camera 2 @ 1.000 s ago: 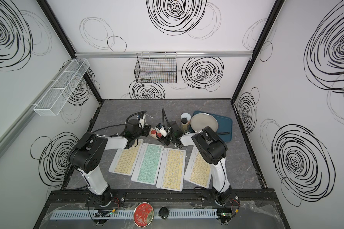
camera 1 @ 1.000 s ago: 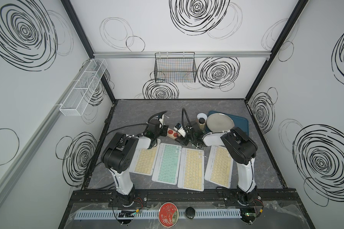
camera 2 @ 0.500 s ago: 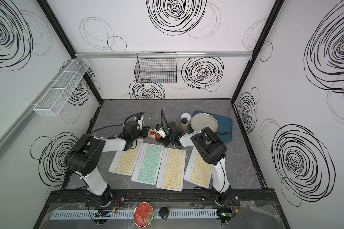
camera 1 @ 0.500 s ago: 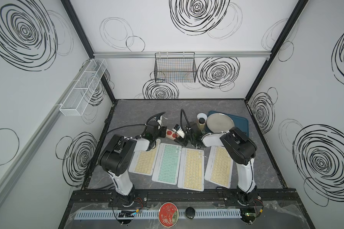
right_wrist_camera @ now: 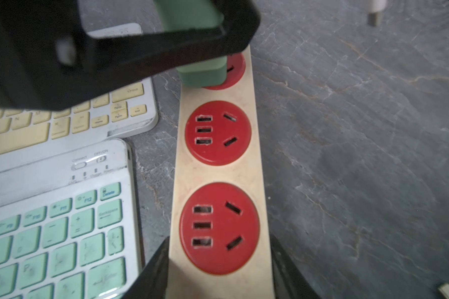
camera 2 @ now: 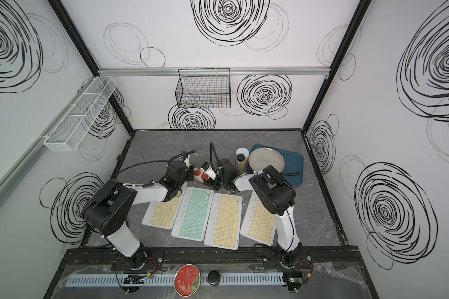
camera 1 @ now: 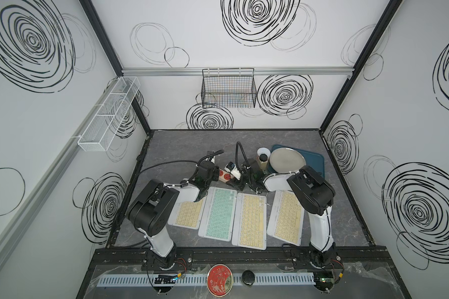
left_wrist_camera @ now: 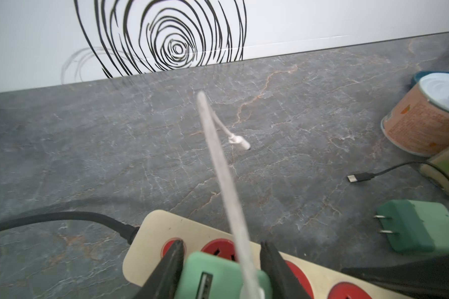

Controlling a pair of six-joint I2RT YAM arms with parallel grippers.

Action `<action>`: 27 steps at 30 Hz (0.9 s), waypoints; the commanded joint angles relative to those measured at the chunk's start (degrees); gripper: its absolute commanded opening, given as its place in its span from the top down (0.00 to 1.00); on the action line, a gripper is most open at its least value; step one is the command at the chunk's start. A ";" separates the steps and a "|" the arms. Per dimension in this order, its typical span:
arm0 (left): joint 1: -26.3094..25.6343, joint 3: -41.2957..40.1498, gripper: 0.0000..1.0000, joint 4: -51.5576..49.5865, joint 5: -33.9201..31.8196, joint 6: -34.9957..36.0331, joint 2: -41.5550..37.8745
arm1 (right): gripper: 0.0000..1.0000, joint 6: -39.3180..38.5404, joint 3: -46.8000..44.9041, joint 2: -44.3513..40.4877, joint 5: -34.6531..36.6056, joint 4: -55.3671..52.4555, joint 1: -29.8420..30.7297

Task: Unplug the wireless keyboard
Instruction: Remove the plug from the socket.

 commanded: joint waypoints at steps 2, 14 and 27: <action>-1.02 1.14 1.00 9.20 3.19 -0.96 -3.90 | 1.00 2.83 -0.96 5.23 6.55 -7.03 -0.53; 11.39 6.49 1.00 10.57 32.90 -19.76 6.03 | 1.00 1.84 -0.32 5.52 5.77 -8.40 -0.11; -1.34 3.65 1.00 5.00 3.06 -3.58 -1.87 | 1.00 2.47 1.02 6.22 5.21 -8.66 0.35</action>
